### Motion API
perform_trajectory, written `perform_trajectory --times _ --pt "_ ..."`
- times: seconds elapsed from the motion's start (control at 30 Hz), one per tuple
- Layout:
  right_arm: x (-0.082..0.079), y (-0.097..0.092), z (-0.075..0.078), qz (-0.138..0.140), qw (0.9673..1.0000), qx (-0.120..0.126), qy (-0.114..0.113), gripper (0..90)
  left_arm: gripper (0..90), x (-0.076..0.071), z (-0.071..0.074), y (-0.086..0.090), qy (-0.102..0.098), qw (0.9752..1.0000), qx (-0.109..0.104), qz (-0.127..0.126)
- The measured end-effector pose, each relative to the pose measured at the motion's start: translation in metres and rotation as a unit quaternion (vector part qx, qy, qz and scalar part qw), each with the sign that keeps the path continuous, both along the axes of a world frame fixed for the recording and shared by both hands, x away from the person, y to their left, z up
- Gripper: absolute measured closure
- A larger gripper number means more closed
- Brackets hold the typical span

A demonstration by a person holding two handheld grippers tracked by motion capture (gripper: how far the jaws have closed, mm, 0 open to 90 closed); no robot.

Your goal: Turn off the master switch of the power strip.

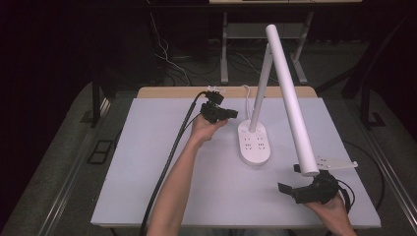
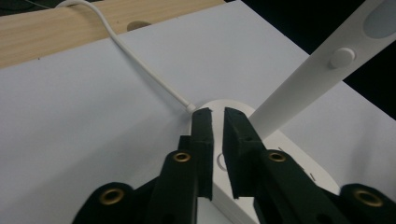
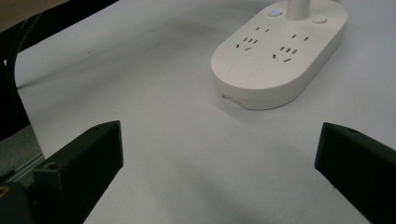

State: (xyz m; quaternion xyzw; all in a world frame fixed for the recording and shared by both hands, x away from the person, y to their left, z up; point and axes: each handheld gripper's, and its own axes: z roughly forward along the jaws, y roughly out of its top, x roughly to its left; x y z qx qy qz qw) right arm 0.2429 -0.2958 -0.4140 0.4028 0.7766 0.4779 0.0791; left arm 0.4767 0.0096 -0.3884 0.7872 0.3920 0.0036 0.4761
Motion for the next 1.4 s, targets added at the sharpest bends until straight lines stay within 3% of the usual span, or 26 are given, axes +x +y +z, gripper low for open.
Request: perform_trajectory --times 0.07,0.2,0.47,0.77,1.27,1.4 --pt "0.0 0.001 0.0 0.001 1.0 0.0 0.001 0.3 89.3 0.001 -0.002 -0.002 -0.002 1.0 0.003 -0.003" --pt "0.0 0.001 0.0 0.002 1.0 -0.001 -0.001 0.3 89.5 0.002 -0.008 -0.007 0.004 1.0 0.009 -0.001" --pt "0.0 0.001 -0.001 0.002 1.0 -0.001 -0.001 0.3 89.7 0.004 -0.016 -0.014 0.01 0.999 0.036 -0.024" --pt "0.0 0.001 0.0 0.002 1.0 -0.001 -0.001 0.4 89.7 0.003 -0.023 -0.021 0.016 0.9987 0.043 -0.024" --pt "0.0 0.002 -0.001 0.004 1.0 -0.002 0.002 0.4 89.7 -0.004 -0.032 -0.034 0.017 0.9963 0.062 -0.056" --pt "0.0 0.001 -0.001 0.003 1.0 -0.002 0.002 0.4 89.5 -0.005 -0.035 -0.036 0.015 0.9959 0.071 -0.053"
